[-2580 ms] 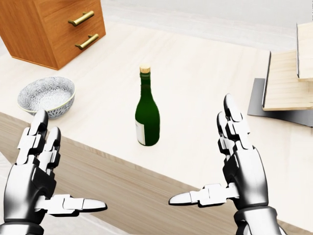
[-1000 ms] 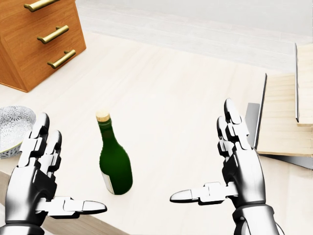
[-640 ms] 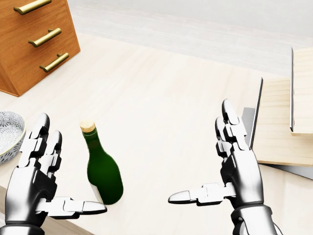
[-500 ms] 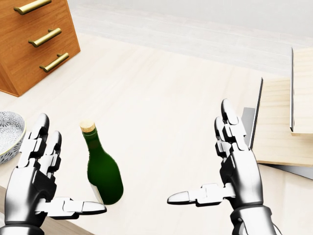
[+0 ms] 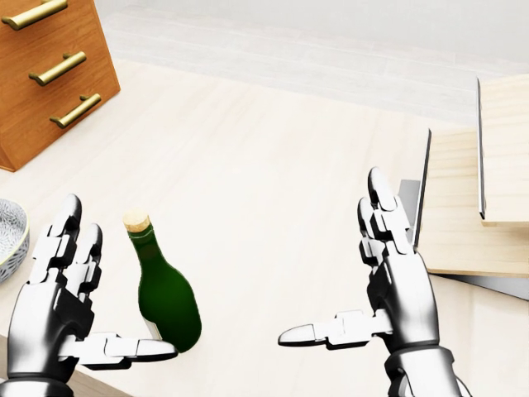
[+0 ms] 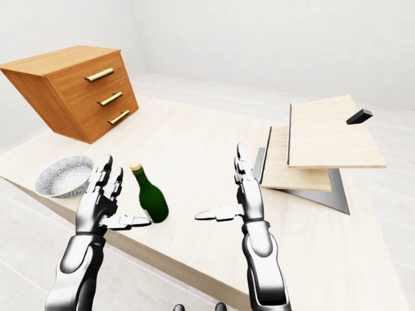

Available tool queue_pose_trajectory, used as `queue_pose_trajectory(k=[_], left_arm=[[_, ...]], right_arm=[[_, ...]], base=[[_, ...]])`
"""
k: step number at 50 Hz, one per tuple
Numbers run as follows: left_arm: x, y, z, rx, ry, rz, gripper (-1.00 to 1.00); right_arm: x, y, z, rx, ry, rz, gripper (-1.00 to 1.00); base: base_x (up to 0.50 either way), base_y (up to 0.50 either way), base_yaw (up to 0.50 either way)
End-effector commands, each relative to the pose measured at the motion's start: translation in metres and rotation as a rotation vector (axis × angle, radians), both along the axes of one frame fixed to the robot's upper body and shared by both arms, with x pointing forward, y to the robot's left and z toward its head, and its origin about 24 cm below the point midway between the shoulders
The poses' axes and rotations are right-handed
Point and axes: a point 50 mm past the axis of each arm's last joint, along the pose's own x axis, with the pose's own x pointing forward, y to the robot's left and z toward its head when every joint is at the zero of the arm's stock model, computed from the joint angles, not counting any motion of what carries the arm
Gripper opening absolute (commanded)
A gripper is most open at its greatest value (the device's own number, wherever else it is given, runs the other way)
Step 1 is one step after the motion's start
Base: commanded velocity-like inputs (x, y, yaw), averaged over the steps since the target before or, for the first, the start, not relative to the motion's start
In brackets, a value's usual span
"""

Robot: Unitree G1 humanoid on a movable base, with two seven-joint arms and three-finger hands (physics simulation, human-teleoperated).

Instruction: Put the wine bottle on the wine rack.

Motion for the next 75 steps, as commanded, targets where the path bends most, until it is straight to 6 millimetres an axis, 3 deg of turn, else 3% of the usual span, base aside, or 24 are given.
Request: queue_pose_trajectory(k=[1, 13, 23, 34, 52, 69, 75], left_arm=[[0.002, 0.008, 0.0, -0.003, 0.0, 0.023, 1.0], [0.003, 0.038, -0.004, -0.018, 0.018, 0.11, 1.0], [-0.002, 0.05, -0.006, -0.02, 0.02, 0.14, 1.0], [-0.008, 0.063, 0.006, -0.022, -0.025, 0.169, 1.0], [-0.018, 0.073, 0.021, -0.007, -0.091, 0.205, 1.0], [-0.023, 0.079, 0.026, 0.001, -0.114, 0.214, 1.0], [-0.02, 0.081, 0.022, -0.01, -0.097, 0.221, 1.0]], right_arm=[[0.004, 0.006, -0.002, -0.017, 0.006, 0.018, 1.0], [0.013, 0.02, 0.01, -0.033, -0.044, 0.056, 1.0], [0.022, 0.031, 0.017, -0.048, -0.072, 0.081, 1.0], [0.042, 0.042, 0.018, -0.017, -0.053, 0.103, 1.0], [0.058, 0.067, -0.008, 0.01, 0.083, 0.204, 1.0], [0.058, 0.09, -0.007, -0.012, 0.087, 0.25, 1.0], [0.057, 0.098, 0.004, -0.016, 0.046, 0.273, 1.0]], base=[[0.0, 0.0, 0.0], [0.0, 0.0, 0.0], [0.0, 0.0, 0.0], [0.0, 0.0, 0.0], [0.0, 0.0, 0.0], [0.0, 0.0, 0.0], [0.0, 0.0, 0.0]])
